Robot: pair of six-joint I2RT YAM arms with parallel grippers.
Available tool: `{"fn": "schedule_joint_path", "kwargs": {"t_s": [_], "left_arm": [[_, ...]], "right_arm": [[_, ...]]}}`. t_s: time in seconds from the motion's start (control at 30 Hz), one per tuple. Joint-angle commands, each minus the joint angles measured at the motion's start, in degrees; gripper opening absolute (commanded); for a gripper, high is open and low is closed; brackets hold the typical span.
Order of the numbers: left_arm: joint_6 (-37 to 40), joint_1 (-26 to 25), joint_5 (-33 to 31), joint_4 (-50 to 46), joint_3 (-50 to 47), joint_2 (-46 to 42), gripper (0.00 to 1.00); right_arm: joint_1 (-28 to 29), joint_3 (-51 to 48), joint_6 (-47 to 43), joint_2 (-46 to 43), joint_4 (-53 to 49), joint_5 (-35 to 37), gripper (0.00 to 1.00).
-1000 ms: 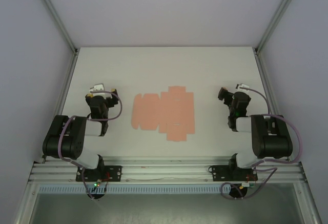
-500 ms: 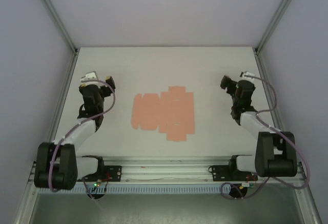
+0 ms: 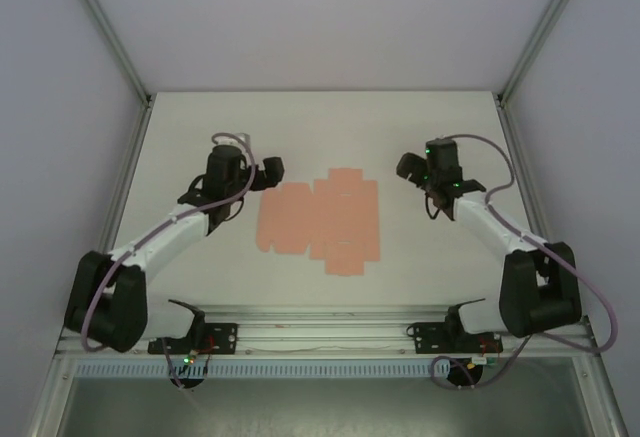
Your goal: Assemble paper box
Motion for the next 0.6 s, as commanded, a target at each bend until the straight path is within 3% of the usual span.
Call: {"fn": "schedule_joint_path", "kwargs": {"t_s": [0.0, 0.2, 0.37, 0.57], "left_arm": [[-3.02, -0.74, 7.0, -1.54, 0.98, 3.71, 1.0], [-2.74, -0.8, 10.95, -8.91, 6.92, 11.66, 1.0], [-2.07, -0.74, 7.37, -14.45, 7.12, 11.23, 1.0], [-2.89, -0.32, 1.77, -17.73, 5.4, 10.8, 1.0]], "right_arm": [[4.9, 1.28, 3.97, 2.16, -5.64, -5.02, 0.82], [9.58, 5.53, 3.73, 11.11, -6.69, -9.4, 0.68], [12.88, 8.58, 4.37, 15.9, -7.14, -10.84, 0.56], [14.0, 9.5, 4.75, 21.8, -7.25, -10.79, 0.52]]}}
